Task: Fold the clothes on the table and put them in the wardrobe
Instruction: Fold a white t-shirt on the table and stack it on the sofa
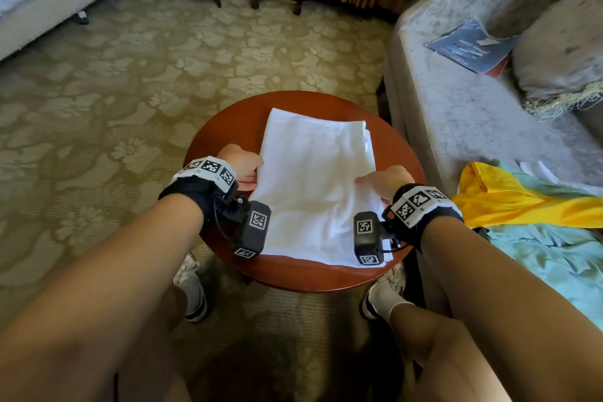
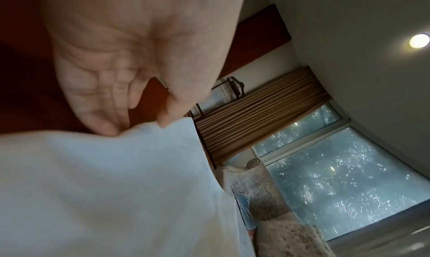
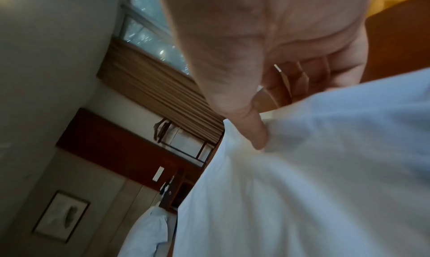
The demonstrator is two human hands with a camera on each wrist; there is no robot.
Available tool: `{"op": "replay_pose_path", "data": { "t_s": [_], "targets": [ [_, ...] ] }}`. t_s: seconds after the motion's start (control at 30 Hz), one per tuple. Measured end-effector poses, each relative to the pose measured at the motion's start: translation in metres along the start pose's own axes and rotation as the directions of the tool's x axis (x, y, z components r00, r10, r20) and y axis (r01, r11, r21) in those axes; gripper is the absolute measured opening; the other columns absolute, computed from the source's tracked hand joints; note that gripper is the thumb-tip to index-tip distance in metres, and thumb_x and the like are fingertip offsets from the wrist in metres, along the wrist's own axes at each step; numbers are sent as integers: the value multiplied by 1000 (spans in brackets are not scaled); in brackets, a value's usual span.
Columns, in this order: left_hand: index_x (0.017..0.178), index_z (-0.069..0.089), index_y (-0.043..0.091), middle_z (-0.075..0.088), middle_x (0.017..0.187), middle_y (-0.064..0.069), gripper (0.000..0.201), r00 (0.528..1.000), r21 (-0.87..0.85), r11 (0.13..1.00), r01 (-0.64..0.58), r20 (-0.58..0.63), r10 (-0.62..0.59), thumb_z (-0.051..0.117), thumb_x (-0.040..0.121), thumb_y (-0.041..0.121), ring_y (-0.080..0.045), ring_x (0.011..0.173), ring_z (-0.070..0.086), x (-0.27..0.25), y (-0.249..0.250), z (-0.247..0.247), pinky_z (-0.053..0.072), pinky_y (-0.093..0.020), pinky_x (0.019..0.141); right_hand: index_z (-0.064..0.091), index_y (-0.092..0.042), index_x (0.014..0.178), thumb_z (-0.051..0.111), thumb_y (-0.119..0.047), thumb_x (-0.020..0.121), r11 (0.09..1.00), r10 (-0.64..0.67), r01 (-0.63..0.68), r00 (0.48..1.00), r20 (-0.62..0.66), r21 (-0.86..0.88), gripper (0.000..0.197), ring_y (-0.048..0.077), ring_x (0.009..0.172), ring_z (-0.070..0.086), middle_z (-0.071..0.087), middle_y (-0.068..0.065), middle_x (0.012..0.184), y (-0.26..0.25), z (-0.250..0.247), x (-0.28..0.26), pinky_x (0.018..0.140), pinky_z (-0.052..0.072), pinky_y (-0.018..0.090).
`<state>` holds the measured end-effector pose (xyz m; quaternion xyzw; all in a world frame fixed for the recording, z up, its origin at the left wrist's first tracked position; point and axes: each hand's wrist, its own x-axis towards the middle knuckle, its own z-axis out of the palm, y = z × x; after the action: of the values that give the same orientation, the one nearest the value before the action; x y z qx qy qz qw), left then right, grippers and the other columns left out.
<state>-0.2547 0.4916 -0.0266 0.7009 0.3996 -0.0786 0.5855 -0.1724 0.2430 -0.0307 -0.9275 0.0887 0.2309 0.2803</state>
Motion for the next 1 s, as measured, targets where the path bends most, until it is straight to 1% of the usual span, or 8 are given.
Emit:
{"op": "replay_pose_path", "data": {
  "t_s": [0.1, 0.23, 0.3, 0.37, 0.57, 0.8, 0.9, 1.0],
  "targets": [
    [95, 53, 1, 46, 66, -8, 17, 1000, 111, 993, 29, -5, -28, 66, 88, 11, -18, 51, 38, 4, 3, 6, 32, -26, 49, 55, -21, 128, 59, -31, 92, 998, -62, 60, 997, 50, 29, 38, 27, 102, 61, 64, 2, 117, -2, 2, 4, 81, 48, 34],
    [100, 57, -1, 49, 66, -8, 31, 999, 200, 980, -17, 30, 11, 72, 85, 22, -23, 50, 46, 10, 5, 12, 39, -22, 41, 61, -7, 116, 78, -38, 79, 975, 53, -65, 997, 58, 211, 51, 24, 83, 68, 69, 6, 92, 8, 4, 16, 74, 58, 36],
    [114, 61, -4, 63, 87, -12, 43, 998, 202, 978, -59, 32, 54, 73, 84, 25, -33, 83, 66, 12, 6, 16, 58, -37, 73, 63, -5, 112, 76, -34, 84, 962, -2, -30, 993, 119, 271, 42, 27, 92, 71, 72, 11, 99, 13, 2, 16, 88, 58, 40],
    [116, 63, -1, 67, 110, -14, 43, 996, 182, 979, -90, 28, 87, 75, 82, 22, -35, 105, 64, 16, 6, 18, 50, -45, 97, 67, -7, 108, 74, -26, 87, 929, -59, -2, 987, 152, 370, 30, 26, 91, 73, 74, 11, 100, 18, 0, 14, 89, 58, 40],
    [107, 65, -7, 69, 108, -20, 36, 988, 120, 981, -151, -1, 152, 75, 82, 18, -36, 101, 67, 20, 0, 11, 52, -50, 94, 72, -11, 105, 77, -19, 84, 844, -122, 44, 986, 111, 534, 22, 25, 88, 73, 75, 8, 99, 28, -3, 19, 85, 59, 39],
    [91, 71, 7, 72, 90, -6, 8, 954, -34, 953, -301, -4, 301, 73, 84, 9, -21, 80, 68, -4, 1, 2, 50, -26, 62, 48, -20, 134, 79, -24, 83, 782, -161, 201, 980, -121, 589, 60, 21, 96, 69, 69, 3, 113, 24, -6, 11, 87, 58, 43],
    [90, 70, 8, 71, 101, -15, 9, 933, -48, 932, -359, -7, 359, 67, 85, 1, -32, 96, 68, -11, 9, -4, 56, -43, 82, 40, -33, 147, 74, -5, 85, 704, -262, 313, 949, -177, 637, 76, 15, 95, 72, 75, -3, 101, 24, -13, 5, 83, 58, 38],
    [98, 71, 2, 69, 107, -20, 17, 903, -16, 903, -429, -18, 429, 64, 84, -5, -37, 105, 65, -16, 14, -9, 51, -54, 94, 55, -30, 138, 63, 13, 81, 669, -319, 393, 919, -234, 631, 72, 11, 99, 70, 76, -7, 99, 19, -23, -2, 89, 57, 36]
  ]
}}
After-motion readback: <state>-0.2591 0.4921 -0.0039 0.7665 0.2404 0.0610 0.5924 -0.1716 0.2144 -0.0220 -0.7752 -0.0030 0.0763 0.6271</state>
